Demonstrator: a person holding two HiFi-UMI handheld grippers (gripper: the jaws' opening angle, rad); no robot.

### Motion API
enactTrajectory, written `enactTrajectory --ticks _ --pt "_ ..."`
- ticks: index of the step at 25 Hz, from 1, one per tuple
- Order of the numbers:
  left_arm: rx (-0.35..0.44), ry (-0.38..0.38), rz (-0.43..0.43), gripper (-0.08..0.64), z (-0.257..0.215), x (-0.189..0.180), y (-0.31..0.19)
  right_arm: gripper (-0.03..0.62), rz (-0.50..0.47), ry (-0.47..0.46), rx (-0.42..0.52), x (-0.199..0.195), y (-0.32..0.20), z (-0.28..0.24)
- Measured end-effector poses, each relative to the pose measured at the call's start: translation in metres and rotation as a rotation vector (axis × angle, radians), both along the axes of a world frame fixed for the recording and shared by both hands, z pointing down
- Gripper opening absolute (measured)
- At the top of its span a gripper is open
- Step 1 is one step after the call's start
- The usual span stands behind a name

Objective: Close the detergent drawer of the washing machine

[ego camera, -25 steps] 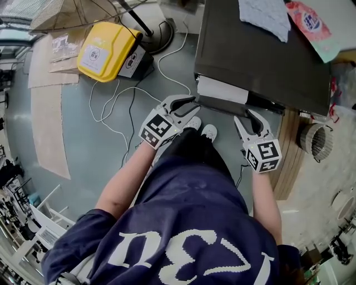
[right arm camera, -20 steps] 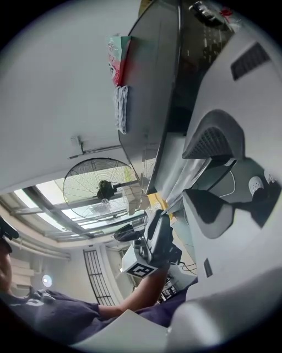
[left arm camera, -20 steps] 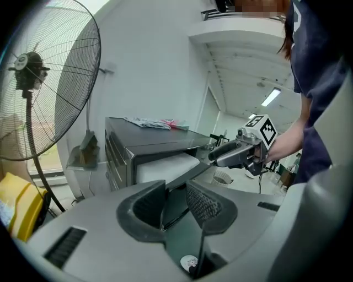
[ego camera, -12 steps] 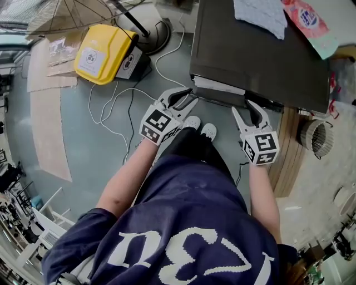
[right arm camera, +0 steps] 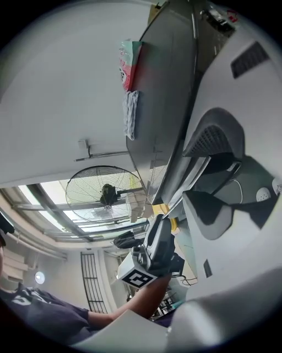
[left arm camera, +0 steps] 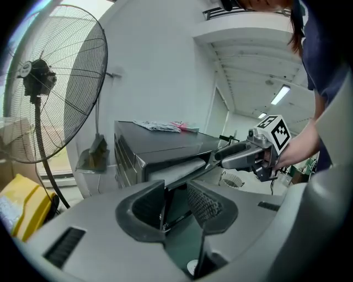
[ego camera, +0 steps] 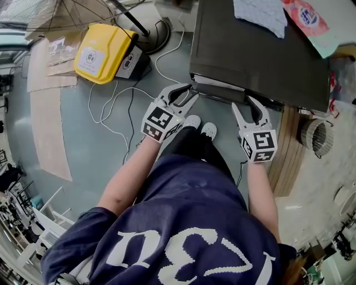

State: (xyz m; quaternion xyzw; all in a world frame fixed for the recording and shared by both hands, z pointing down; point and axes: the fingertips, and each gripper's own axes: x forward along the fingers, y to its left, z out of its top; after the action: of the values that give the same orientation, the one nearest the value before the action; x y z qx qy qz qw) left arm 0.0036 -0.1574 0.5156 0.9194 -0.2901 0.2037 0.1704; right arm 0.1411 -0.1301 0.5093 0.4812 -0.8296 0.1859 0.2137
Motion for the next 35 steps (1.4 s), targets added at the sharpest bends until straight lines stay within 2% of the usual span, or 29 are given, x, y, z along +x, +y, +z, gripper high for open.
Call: enactTrajectory --ticks 4,9,12,15,17,18,22,26,29,32,35 --pt "0.001 0.004 -0.009 0.137 0.000 -0.001 -0.003 0.212 0.008 0.014 0.024 0.000 -0.002 -0.002" --pt "0.008 -0.003 -0.072 0.137 0.000 -0.006 -0.003 0.213 0.044 0.018 0.049 0.004 0.000 -0.005" --pt "0.023 -0.005 -0.113 0.117 -0.003 -0.014 0.001 0.182 0.075 0.031 0.071 0.011 0.008 -0.010" --pt "0.045 -0.005 -0.141 0.039 -0.009 -0.018 0.004 0.125 0.103 0.049 0.092 0.018 0.011 -0.015" --pt "0.056 0.008 -0.126 0.024 -0.013 -0.014 0.006 0.029 0.114 0.060 0.111 0.021 0.012 -0.020" --pt "0.061 0.010 -0.114 0.021 -0.014 -0.011 0.006 0.017 0.112 0.065 0.116 0.022 0.012 -0.021" --pt "0.079 -0.006 -0.091 0.020 -0.009 -0.004 0.005 0.017 0.098 0.049 0.076 0.016 0.014 -0.013" --pt "0.088 -0.014 -0.102 0.020 -0.007 -0.003 0.005 0.017 0.109 0.017 0.063 0.016 0.014 -0.009" --pt "0.082 -0.021 -0.114 0.020 -0.008 -0.003 0.004 0.017 0.079 0.010 0.058 0.012 0.016 -0.008" --pt "0.082 -0.026 -0.106 0.019 -0.008 -0.002 0.004 0.016 0.045 0.027 0.033 0.007 0.018 -0.001" --pt "0.087 -0.033 -0.113 0.018 -0.006 -0.002 0.000 0.015 0.063 0.057 -0.011 0.010 0.014 0.011"
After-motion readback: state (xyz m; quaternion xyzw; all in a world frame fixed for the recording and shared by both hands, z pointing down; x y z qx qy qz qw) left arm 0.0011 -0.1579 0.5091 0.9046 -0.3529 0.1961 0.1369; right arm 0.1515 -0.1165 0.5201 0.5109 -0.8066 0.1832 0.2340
